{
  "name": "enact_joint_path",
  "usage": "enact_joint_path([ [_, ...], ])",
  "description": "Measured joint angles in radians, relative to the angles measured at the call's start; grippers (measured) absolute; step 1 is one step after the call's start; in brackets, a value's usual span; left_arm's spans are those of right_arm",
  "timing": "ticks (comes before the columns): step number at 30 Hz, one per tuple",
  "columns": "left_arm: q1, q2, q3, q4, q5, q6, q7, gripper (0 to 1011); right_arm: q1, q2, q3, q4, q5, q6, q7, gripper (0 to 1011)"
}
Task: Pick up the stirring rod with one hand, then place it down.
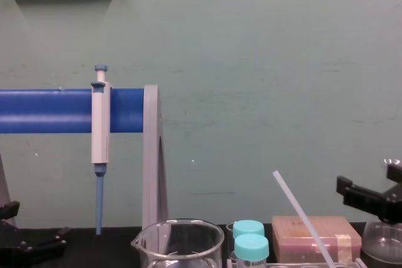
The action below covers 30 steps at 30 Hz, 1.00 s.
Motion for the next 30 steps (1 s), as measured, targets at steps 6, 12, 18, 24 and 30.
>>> enact_joint_path([
  [6, 0.000, 0.000, 0.000, 0.000, 0.000, 0.000, 0.000, 1000, -0.018, -0.011, 0.023, -0.001, 0.008, 0.041, -0.003, 1000],
  [12, 0.000, 0.000, 0.000, 0.000, 0.000, 0.000, 0.000, 1000, -0.017, -0.019, 0.036, 0.017, 0.028, 0.069, 0.006, 1000],
  [18, 0.000, 0.000, 0.000, 0.000, 0.000, 0.000, 0.000, 1000, -0.014, -0.021, 0.039, 0.024, 0.035, 0.073, 0.014, 1000],
  [24, 0.000, 0.000, 0.000, 0.000, 0.000, 0.000, 0.000, 1000, -0.014, -0.020, 0.038, 0.022, 0.033, 0.072, 0.013, 1000],
  [30, 0.000, 0.000, 0.000, 0.000, 0.000, 0.000, 0.000, 1000, -0.015, -0.020, 0.037, 0.021, 0.032, 0.072, 0.013, 1000],
])
